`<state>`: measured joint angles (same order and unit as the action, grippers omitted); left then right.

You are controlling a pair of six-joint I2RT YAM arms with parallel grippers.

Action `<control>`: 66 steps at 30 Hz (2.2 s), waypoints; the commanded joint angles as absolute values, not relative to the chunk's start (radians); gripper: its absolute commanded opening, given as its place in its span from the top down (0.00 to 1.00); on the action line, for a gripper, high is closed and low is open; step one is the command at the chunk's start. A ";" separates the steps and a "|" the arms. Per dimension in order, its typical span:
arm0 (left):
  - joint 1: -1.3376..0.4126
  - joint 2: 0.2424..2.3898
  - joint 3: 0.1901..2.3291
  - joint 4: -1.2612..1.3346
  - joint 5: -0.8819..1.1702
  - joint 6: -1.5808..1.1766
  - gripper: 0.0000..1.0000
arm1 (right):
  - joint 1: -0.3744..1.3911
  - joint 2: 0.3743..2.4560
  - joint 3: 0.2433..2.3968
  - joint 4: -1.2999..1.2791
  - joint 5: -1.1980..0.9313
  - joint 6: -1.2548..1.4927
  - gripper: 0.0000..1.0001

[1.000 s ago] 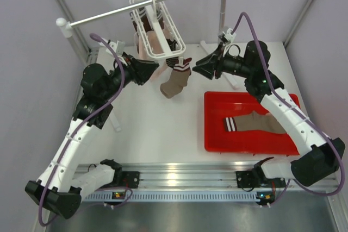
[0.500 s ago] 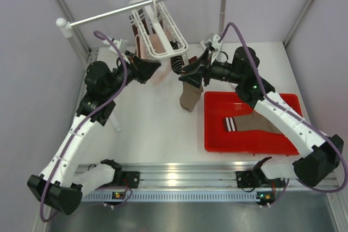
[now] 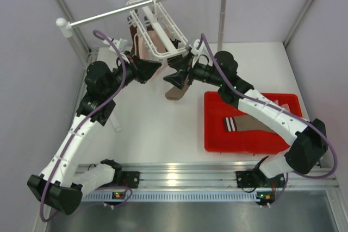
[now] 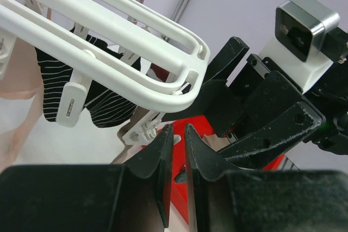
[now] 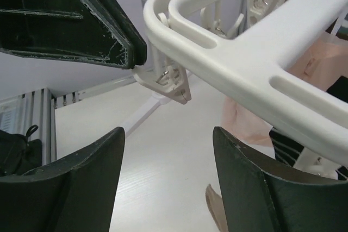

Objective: Clip the socks to the hanger
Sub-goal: Open the clamp at the hanger.

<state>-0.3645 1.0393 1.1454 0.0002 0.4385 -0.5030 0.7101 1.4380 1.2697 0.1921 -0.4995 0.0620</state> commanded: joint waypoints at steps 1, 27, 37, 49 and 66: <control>-0.360 1.048 1.150 0.057 0.460 -0.523 0.82 | 0.747 1.445 1.292 0.324 -0.459 0.009 0.34; -0.360 1.048 1.166 0.038 0.462 -0.509 0.69 | 0.750 1.464 1.264 0.419 -0.433 -0.063 0.99; -0.360 1.060 1.189 0.058 0.572 -0.425 0.44 | 0.727 1.427 1.282 0.334 -0.580 -0.017 1.00; -0.360 1.111 1.221 0.121 0.630 -0.440 0.43 | 0.718 1.436 1.335 0.219 -0.660 0.028 1.00; -0.362 1.117 1.227 0.118 0.627 -0.460 0.61 | 0.709 1.477 1.419 0.127 -0.683 0.061 1.00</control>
